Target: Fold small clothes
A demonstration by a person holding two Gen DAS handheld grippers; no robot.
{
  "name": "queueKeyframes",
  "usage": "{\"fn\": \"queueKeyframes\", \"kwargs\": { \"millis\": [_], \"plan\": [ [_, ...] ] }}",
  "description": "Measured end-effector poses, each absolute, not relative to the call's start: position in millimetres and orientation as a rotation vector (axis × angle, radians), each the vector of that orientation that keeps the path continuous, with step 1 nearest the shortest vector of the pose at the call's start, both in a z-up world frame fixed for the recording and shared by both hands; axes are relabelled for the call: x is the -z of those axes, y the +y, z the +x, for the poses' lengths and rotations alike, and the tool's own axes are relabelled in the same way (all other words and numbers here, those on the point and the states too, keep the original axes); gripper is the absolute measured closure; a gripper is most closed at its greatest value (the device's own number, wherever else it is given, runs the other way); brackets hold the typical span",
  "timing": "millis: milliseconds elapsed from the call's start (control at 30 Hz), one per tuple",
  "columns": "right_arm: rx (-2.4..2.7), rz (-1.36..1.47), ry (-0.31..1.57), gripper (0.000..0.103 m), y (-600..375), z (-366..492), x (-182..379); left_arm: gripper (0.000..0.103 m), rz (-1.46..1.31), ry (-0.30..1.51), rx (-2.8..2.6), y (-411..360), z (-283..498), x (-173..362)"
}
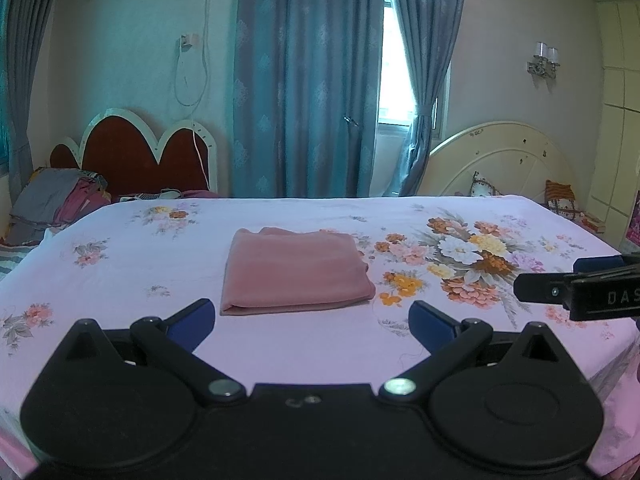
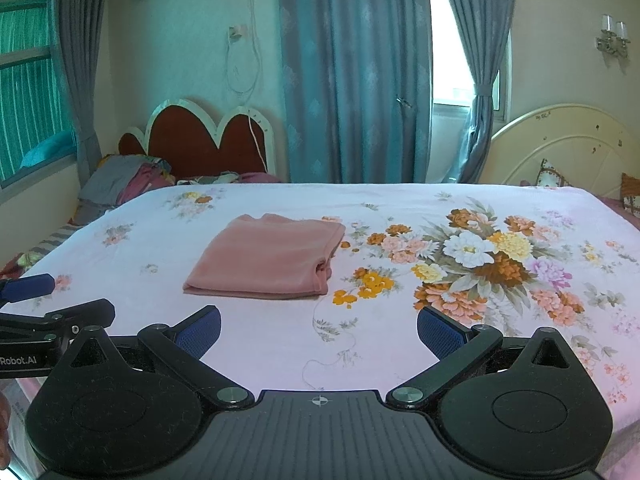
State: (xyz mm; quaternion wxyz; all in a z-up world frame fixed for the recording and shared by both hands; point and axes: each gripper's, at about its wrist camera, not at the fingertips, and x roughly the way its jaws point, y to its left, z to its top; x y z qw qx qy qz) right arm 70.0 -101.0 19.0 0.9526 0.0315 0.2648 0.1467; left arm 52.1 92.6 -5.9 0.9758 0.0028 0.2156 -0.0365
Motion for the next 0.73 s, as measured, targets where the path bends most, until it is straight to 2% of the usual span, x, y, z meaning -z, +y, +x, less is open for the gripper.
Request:
{"fn": "queueKeyframes", "kwargs": {
  "millis": [733],
  "plan": [
    [-0.307,0.071,0.543,0.000,-94.6,72.4,-14.3,0.000,0.027,0.431,0.112,93.9,55.5,5.3]
  ]
}}
